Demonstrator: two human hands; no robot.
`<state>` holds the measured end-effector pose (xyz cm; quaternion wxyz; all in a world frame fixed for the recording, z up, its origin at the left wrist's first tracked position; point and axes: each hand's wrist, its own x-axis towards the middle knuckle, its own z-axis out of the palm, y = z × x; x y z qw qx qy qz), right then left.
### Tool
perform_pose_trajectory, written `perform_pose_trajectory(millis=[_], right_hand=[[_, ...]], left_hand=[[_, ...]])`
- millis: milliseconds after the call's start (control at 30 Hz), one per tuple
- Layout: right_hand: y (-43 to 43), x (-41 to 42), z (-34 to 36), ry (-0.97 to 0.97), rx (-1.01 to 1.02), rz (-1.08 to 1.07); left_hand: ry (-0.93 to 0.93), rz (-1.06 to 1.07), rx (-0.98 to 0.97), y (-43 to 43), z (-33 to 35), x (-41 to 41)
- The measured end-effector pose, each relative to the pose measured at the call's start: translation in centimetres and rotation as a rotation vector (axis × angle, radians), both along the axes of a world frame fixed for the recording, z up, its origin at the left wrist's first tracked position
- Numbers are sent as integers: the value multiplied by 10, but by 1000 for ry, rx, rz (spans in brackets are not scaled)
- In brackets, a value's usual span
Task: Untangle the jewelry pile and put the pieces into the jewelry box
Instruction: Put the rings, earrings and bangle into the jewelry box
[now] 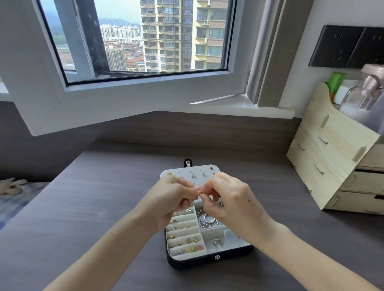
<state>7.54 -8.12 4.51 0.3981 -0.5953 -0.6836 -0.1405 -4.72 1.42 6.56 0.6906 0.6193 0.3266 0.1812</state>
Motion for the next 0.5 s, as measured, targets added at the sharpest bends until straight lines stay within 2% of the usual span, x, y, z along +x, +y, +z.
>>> perform_pose_trajectory(millis=[133, 233, 300, 333, 400, 500], right_hand=[[5, -1, 0, -53, 7, -27], [10, -4, 1, -15, -13, -52], [13, -6, 4, 120, -47, -45], [14, -6, 5, 188, -69, -36], [16, -5, 9, 273, -121, -15], [18, -5, 12, 307, -175, 28]], left_hand=[[17, 56, 114, -1, -2, 1], [103, 170, 510, 1, -6, 2], [123, 211, 676, 5, -5, 0], [116, 198, 677, 7, -5, -2], [84, 145, 560, 11, -4, -5], [-10, -35, 392, 14, -3, -11]])
